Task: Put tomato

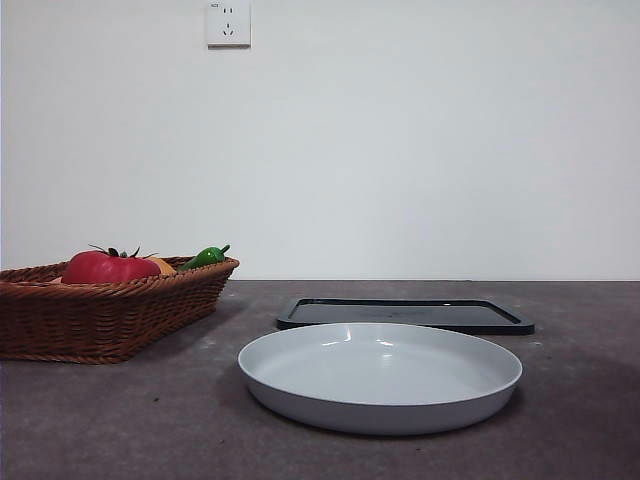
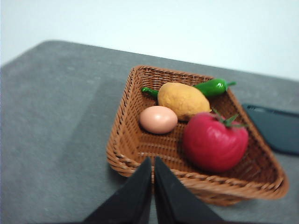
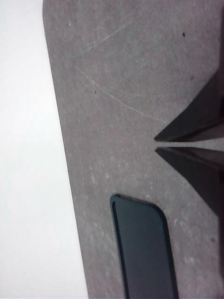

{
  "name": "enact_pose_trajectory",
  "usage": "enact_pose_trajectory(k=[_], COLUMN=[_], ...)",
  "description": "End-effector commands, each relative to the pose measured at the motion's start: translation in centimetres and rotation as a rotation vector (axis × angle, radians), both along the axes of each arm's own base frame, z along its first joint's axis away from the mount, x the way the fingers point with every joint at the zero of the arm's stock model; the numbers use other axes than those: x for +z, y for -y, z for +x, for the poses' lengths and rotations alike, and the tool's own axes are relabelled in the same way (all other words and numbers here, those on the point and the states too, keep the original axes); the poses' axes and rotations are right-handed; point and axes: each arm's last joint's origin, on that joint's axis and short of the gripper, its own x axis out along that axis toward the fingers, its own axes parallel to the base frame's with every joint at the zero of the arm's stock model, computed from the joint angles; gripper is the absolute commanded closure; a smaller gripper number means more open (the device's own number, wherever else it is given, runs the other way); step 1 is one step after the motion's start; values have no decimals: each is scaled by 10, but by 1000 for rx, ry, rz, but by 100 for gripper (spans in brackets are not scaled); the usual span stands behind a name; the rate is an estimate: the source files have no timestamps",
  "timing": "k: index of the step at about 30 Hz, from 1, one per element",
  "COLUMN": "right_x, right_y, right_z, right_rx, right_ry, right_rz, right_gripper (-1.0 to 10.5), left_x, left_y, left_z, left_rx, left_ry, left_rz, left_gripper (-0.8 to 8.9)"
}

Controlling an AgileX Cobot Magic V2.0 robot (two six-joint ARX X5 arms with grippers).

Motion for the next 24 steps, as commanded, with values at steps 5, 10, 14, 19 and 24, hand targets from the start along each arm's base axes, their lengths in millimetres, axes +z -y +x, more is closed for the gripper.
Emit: enact_pose_trajectory(k=[5, 10, 14, 19, 24], right_x=[2, 16, 33, 59, 88], right_y=[-2, -2, -3, -4, -6], right_z=[0, -3, -8, -15, -20], right_rx=[70, 67, 82, 116, 179], right_ry=[19, 39, 82, 99, 70], right_rz=[56, 94, 116, 118, 105], right_gripper=[941, 941, 941, 941, 941], left_x=[-3, 6, 16, 37, 64], left_y=[0, 0, 0, 1, 2], left_z=[1, -1, -4, -10, -16], left_rx=[26, 29, 30, 29, -3], left_ry=[-22, 1, 5, 6, 9], left_rz=[-207, -257, -279, -275, -241], left_gripper=[805, 804, 804, 804, 804])
